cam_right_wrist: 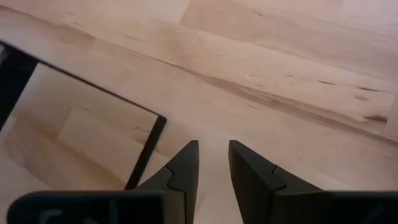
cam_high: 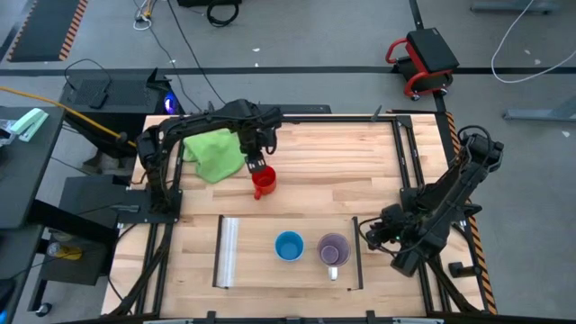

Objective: Stack small to large cups/mugs on shelf
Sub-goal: Put the orange mug on the shelf

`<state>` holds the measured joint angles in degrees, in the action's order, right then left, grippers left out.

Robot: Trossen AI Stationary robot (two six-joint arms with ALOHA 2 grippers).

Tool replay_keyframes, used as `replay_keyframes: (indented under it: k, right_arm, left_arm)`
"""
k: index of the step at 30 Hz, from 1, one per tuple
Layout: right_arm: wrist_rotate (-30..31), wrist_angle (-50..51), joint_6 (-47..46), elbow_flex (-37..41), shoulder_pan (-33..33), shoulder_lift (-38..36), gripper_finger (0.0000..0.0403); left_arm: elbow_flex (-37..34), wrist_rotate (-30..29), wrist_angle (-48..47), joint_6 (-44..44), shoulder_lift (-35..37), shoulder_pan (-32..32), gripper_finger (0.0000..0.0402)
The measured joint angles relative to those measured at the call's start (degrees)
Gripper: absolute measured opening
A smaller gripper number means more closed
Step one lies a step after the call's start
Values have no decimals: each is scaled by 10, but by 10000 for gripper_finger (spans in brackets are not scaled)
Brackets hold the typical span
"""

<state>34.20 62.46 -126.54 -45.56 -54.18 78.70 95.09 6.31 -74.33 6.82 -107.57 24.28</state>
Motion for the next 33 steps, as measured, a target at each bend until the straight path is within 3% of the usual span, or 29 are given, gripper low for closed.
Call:
replay_keyframes:
  k: [18, 26, 33]
  right_arm:
    - [0, 2, 31, 0, 28, 0, 95]
    - [0, 1, 31, 0, 28, 0, 95]
    - [0, 1, 23, 0, 28, 0, 95]
  left_arm:
    - [-1, 11, 69, 29, -5, -14, 100]
    - [-67, 7, 104, 29, -5, -12, 100]
    - [-75, -14, 119, 29, -5, -12, 100]
